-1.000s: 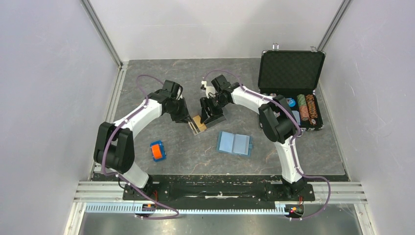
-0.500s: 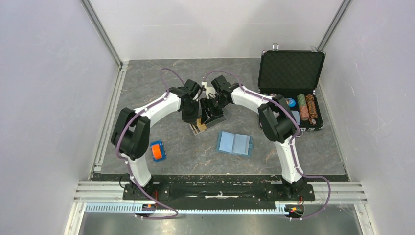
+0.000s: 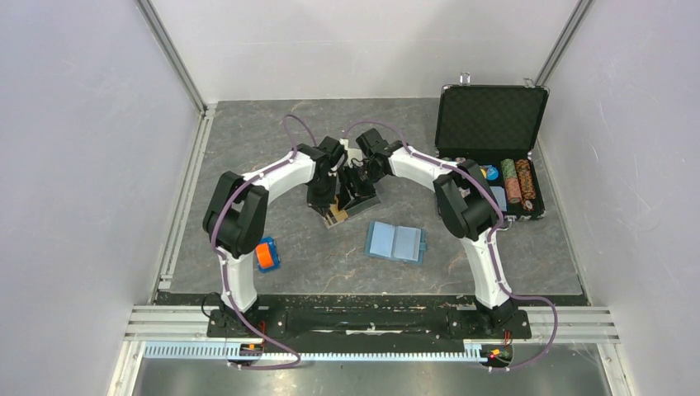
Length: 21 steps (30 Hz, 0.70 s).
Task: Put the credit cards into the card holder
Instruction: Pick up the credit card from the storage box.
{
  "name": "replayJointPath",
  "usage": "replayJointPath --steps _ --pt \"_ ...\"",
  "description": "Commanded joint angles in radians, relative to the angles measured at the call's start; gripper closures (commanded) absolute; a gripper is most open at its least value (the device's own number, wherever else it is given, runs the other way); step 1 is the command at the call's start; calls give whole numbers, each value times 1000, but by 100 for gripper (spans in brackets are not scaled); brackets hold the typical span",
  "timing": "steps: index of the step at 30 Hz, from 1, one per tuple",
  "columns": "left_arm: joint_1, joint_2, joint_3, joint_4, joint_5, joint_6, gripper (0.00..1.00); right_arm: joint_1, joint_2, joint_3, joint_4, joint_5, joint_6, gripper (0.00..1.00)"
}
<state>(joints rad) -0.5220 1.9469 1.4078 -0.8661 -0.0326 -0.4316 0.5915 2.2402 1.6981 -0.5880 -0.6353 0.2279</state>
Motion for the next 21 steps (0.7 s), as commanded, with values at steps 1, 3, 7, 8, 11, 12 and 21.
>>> replayJointPath --steps 1,3,7,8,11,12,21 --pt "-21 64 26 -33 -35 56 98 4 51 -10 -7 16 1 49" --pt "-26 78 31 -31 -28 51 98 4 56 -12 -7 16 2 49" --pt "-36 95 41 -23 -10 50 98 4 70 -27 19 -19 22 49" --pt "-36 96 40 -20 -6 49 98 4 72 -37 32 -32 33 49" --pt "-36 99 38 -16 3 47 98 4 74 -61 74 -71 61 50" --pt "-36 97 35 -16 5 48 98 3 75 -68 89 -87 70 50" --pt "-39 96 30 -1 28 49 98 4 75 -120 204 -186 149 50"
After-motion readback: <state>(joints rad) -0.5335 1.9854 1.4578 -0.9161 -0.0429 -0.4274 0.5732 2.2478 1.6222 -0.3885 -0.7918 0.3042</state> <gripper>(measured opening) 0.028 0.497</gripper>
